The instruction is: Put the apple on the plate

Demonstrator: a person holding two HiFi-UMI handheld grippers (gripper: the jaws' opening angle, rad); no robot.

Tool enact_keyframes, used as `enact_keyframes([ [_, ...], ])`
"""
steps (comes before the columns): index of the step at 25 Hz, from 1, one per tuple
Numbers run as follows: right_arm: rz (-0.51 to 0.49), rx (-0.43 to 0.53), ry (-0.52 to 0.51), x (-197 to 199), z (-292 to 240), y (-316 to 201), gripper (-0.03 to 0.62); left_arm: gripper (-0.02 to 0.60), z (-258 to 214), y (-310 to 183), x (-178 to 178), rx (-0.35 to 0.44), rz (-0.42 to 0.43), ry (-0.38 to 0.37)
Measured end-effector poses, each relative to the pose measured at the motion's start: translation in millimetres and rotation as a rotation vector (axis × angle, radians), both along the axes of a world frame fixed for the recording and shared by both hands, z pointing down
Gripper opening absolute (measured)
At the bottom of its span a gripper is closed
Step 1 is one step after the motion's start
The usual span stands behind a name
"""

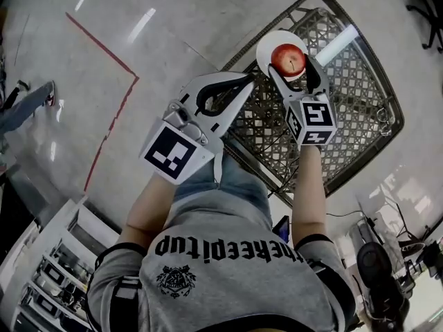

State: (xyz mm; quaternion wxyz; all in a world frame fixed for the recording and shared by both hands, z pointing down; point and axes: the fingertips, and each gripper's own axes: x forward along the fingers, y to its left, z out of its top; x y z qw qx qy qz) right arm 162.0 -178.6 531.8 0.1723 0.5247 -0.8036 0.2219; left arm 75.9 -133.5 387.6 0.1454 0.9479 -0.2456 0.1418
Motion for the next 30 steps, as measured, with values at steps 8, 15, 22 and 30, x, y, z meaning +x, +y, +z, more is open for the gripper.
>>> enact_keyframes([
  [8, 0.003, -0.044, 0.009, 3, 28, -5, 0.383, 0.012, 17, -7, 1, -0.023, 0.001, -0.013],
  [15, 0.009, -0.065, 0.017, 2, 35, -3, 0.383, 0.012, 19, -6, 0, -0.035, 0.007, -0.018],
  [22, 0.010, -0.090, 0.023, 5, 48, -3, 0.384, 0.012, 27, -9, 2, -0.054, 0.006, -0.021],
  [30, 0.004, -0.111, 0.028, 4, 60, -3, 0.385, 0.012, 33, -12, 3, -0.053, 0.008, -0.029],
])
